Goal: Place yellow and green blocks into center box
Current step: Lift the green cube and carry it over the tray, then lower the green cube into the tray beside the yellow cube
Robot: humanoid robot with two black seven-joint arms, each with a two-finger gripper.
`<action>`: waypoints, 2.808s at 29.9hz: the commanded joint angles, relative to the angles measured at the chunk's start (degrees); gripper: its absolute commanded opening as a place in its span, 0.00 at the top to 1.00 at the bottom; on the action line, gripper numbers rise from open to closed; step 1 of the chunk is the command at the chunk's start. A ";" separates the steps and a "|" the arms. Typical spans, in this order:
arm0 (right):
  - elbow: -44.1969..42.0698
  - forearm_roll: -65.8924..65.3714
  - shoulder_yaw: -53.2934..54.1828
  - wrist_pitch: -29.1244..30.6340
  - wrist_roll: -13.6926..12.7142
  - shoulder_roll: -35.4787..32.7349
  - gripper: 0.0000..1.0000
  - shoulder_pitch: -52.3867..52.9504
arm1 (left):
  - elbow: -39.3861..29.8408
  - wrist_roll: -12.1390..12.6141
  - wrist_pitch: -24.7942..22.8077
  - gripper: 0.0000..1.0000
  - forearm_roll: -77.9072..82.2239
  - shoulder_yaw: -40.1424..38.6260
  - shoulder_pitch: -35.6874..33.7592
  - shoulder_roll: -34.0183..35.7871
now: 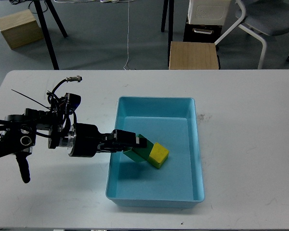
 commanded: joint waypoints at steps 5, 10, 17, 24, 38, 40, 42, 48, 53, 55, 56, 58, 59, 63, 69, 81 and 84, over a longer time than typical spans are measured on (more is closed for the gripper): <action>0.10 0.00 -0.35 0.00 0.00 -0.05 0.01 -0.12 | 2.98 -0.06 0.40 0.46 0.04 3.22 -5.39 -3.14; 0.19 0.00 -0.36 0.00 0.00 -0.14 0.01 -0.38 | 3.42 0.55 0.57 0.46 0.13 3.92 -6.45 -3.31; 0.10 0.00 -0.36 0.00 0.00 -0.13 0.01 -0.47 | 8.08 1.00 1.54 0.46 0.83 5.77 -7.33 -8.14; 0.19 -0.18 -0.44 0.00 0.00 -0.58 0.01 -0.55 | 8.26 0.91 1.54 0.46 1.01 5.86 -7.41 -7.88; 0.19 -0.27 -0.44 0.00 0.00 -0.49 0.01 -0.47 | 8.78 0.91 1.98 0.46 1.97 7.00 -6.62 -9.55; 0.19 -0.27 -0.44 0.00 0.00 -0.49 0.01 -0.47 | 9.57 0.91 2.15 0.46 1.97 7.18 -6.62 -10.34; 0.19 -0.18 -0.44 0.00 -0.09 -0.49 0.01 -0.47 | 9.66 0.91 2.07 0.45 1.97 7.27 -6.62 -10.87; 0.19 -0.27 -0.44 0.00 0.00 -0.58 0.01 -0.55 | 9.93 1.00 2.15 0.43 1.97 7.36 -6.36 -11.84; 0.19 -0.27 -0.44 0.00 0.00 -0.49 0.01 -0.55 | 9.93 1.08 1.98 0.39 1.97 7.27 -6.36 -11.92; 0.19 -0.27 -0.44 0.00 0.00 -0.49 0.01 -0.55 | 9.93 1.52 2.07 0.32 1.97 7.27 -6.36 -11.92; 0.19 -0.27 -0.44 0.00 0.00 -0.49 0.01 -0.55 | 9.93 1.70 2.07 0.28 1.89 7.18 -6.36 -11.92; 0.19 -0.27 -0.44 0.00 0.00 -0.49 0.01 -0.47 | 9.93 1.88 2.07 0.25 1.89 7.18 -6.36 -11.92; 0.19 -0.27 -0.44 0.00 0.00 -0.49 0.01 -0.47 | 9.93 1.88 2.07 0.24 1.89 7.18 -6.36 -11.92; 0.19 -0.35 -0.44 0.00 0.00 -0.40 0.01 -0.55 | 9.93 1.88 2.24 0.21 1.89 7.01 -6.36 -11.92; 0.19 -0.35 -0.44 0.00 0.00 -0.40 0.01 -0.55 | 9.93 1.44 3.47 0.01 1.53 6.74 -6.45 -12.63; 0.10 -0.53 -0.44 0.00 0.00 -0.49 0.01 -0.47 | 9.49 -3.04 4.18 0.01 1.53 6.65 -6.97 -12.45; 0.10 -0.53 -0.44 0.00 0.00 -0.49 0.01 -0.55 | 9.49 -3.40 4.18 0.05 1.71 6.74 -7.06 -12.63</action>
